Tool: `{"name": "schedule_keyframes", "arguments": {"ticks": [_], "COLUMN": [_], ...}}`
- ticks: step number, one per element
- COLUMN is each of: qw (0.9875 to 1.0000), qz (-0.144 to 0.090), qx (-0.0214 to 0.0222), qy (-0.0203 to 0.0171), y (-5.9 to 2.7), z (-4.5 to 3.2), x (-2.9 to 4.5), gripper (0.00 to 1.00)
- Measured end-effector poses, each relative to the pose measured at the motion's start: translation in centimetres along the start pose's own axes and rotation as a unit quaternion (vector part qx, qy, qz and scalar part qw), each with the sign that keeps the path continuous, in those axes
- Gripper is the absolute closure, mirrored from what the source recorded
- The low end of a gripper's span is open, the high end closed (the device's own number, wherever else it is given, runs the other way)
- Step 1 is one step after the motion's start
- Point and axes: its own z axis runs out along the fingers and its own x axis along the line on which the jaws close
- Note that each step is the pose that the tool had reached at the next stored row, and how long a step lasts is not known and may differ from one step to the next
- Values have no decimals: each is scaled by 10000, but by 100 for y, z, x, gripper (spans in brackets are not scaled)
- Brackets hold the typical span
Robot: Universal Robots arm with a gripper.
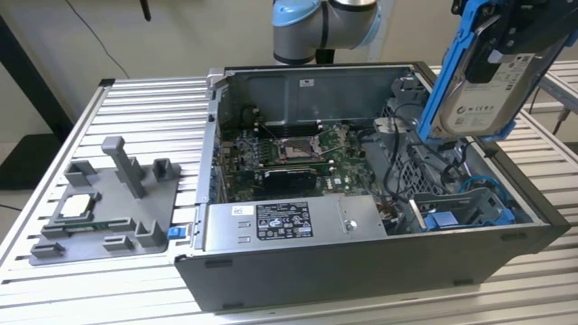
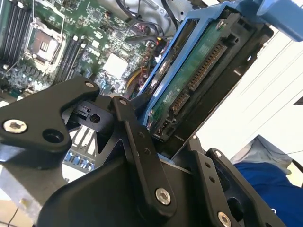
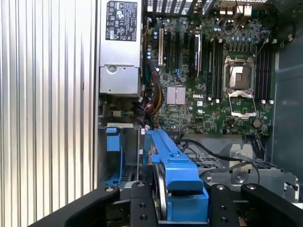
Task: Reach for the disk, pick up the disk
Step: 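Pick up the disk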
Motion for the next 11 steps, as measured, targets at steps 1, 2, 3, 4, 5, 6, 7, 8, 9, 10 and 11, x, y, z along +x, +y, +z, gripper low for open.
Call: {"name": "schedule_keyframes", "arguments": {"ticks": [1,2,3,4,5,6,7,8,9,10,11], "qw": [10000,10000,10000,10000,10000,10000,10000,10000,10000,10000,10000], "qz": [0,0,0,0,0,0,0,0,0,0,0], "qx": [0,0,0,0,0,0,0,0,0,0,0], "qy": [0,0,0,0,0,0,0,0,0,0,0], "y": [-1,-1,-2,-2,-3,-4,-5,-7,-8,-9,-10], "z": [2,4,6,7,9,11,13,15,17,19,22], "x": [11,22,33,43,53,62,71,81,90,100,107], "gripper": [100,100,100,100,100,100,100,100,100,100,100]}}
